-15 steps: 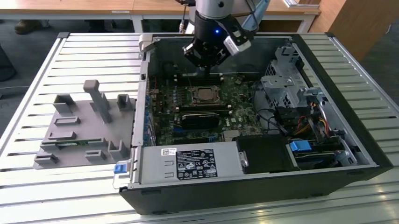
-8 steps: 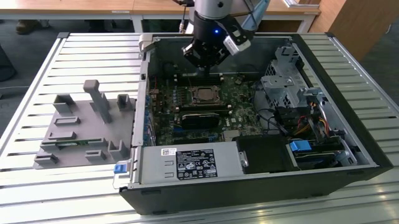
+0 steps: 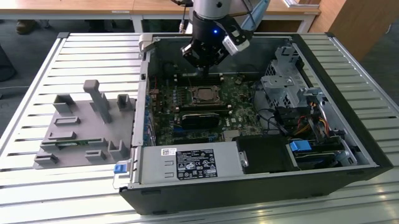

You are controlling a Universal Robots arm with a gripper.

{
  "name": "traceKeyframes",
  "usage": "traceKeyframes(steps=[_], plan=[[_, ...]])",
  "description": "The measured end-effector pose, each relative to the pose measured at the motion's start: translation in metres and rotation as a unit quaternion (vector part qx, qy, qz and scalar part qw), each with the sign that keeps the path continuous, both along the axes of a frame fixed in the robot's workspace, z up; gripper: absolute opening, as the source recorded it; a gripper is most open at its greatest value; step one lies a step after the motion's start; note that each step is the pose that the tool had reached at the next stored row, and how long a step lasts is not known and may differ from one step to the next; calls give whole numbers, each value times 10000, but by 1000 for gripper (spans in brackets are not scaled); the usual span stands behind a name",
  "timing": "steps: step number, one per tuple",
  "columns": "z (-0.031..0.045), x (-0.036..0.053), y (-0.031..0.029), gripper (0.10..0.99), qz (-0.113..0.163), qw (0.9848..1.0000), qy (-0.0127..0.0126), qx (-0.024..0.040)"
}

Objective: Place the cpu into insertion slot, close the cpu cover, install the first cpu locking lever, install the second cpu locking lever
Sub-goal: 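Install the first cpu locking lever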

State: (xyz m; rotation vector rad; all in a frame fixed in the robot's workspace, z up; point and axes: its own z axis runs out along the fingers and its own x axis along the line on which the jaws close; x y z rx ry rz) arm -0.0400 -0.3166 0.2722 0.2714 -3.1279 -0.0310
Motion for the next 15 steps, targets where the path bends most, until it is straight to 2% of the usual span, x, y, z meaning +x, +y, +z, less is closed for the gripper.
traceKeyframes(steps=[15], plan=[[-17, -57, 0, 106, 45, 10000, -5, 3]])
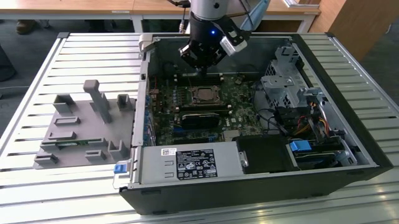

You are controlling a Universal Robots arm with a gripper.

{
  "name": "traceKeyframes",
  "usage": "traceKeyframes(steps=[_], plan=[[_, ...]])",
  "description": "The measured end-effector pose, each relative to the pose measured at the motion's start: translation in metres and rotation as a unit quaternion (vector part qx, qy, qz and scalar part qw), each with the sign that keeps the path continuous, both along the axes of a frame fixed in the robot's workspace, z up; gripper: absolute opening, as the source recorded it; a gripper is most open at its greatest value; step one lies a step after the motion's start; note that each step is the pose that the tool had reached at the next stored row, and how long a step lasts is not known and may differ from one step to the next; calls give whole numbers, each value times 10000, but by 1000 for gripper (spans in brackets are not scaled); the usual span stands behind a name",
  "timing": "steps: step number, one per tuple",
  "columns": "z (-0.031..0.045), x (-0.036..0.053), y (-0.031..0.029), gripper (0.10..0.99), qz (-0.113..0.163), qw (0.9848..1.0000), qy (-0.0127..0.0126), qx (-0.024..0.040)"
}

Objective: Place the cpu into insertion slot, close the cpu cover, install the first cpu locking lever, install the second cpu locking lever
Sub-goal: 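Install the first cpu locking lever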

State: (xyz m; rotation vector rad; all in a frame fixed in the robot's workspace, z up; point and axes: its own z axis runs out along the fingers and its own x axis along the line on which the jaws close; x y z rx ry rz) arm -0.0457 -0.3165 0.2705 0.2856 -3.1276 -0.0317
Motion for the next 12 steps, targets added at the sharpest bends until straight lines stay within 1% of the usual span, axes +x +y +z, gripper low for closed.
traceKeyframes(steps=[7, 12], plan=[[-5, -51, 0, 106, 44, 10000, -4, 0], [-8, -82, 0, 106, 65, 10000, -11, 0]])
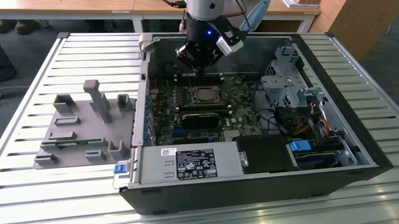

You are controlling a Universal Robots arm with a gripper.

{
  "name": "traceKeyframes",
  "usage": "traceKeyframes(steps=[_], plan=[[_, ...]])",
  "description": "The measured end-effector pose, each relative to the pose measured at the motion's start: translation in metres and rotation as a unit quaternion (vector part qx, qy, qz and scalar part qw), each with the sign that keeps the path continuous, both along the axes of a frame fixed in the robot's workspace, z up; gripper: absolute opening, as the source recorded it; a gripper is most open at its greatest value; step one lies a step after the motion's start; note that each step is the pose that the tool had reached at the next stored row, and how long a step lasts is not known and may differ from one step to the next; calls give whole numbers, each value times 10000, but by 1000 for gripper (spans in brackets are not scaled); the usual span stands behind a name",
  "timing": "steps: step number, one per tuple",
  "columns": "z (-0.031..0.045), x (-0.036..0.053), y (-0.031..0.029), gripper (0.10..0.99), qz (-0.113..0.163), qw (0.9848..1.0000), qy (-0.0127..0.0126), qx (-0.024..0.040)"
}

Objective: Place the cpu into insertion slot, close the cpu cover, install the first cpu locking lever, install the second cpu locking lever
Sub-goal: 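Install the first cpu locking lever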

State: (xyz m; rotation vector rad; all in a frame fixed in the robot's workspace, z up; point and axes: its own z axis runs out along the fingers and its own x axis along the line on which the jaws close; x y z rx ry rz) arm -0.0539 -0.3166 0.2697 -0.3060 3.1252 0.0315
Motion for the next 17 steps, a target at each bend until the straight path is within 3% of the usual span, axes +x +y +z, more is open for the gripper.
traceKeyframes(steps=[11, 15, 17], plan=[[-16, -124, -1, 106, 75, 10000, -38, 1], [-29, -193, 4, 106, 72, 9999, -77, 2], [-34, -196, 8, 106, -14, 10000, -80, 1]])
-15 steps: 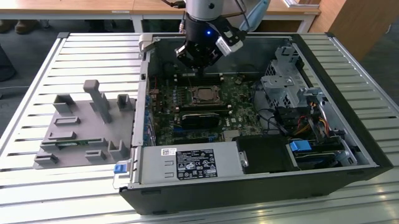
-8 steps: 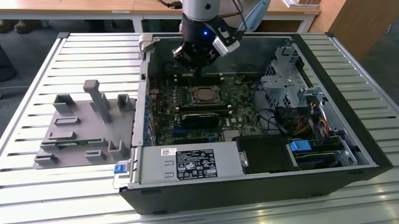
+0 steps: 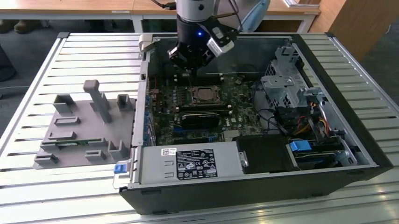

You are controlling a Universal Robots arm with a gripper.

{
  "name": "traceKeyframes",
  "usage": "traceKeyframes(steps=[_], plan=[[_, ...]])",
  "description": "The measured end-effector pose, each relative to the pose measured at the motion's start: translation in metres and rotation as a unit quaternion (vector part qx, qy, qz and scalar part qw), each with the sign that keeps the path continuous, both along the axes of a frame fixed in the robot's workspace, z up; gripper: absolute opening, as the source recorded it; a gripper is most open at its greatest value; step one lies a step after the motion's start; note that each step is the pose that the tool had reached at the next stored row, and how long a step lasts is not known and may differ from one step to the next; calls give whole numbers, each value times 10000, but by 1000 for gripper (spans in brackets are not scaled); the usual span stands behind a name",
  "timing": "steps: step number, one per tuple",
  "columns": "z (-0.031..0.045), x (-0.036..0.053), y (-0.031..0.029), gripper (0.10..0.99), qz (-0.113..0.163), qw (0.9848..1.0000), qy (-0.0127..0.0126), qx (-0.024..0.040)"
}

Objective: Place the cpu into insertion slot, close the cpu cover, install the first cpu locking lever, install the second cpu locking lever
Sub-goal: 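Install the first cpu locking lever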

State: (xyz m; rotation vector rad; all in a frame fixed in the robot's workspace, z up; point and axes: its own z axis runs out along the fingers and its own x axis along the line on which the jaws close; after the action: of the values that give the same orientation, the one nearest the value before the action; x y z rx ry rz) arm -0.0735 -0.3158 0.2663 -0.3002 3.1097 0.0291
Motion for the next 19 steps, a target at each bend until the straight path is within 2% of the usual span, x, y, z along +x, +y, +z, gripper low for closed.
traceKeyframes(steps=[4, 8, 16, 19], plan=[[-9, -30, 0, 106, -169, 9999, 1, -1], [-18, -182, 1, 106, -176, 9998, -1, 10], [-65, -224, 40, 106, -288, 9996, 0, 11], [-85, -251, 94, 106, -295, 9996, 0, 18]])
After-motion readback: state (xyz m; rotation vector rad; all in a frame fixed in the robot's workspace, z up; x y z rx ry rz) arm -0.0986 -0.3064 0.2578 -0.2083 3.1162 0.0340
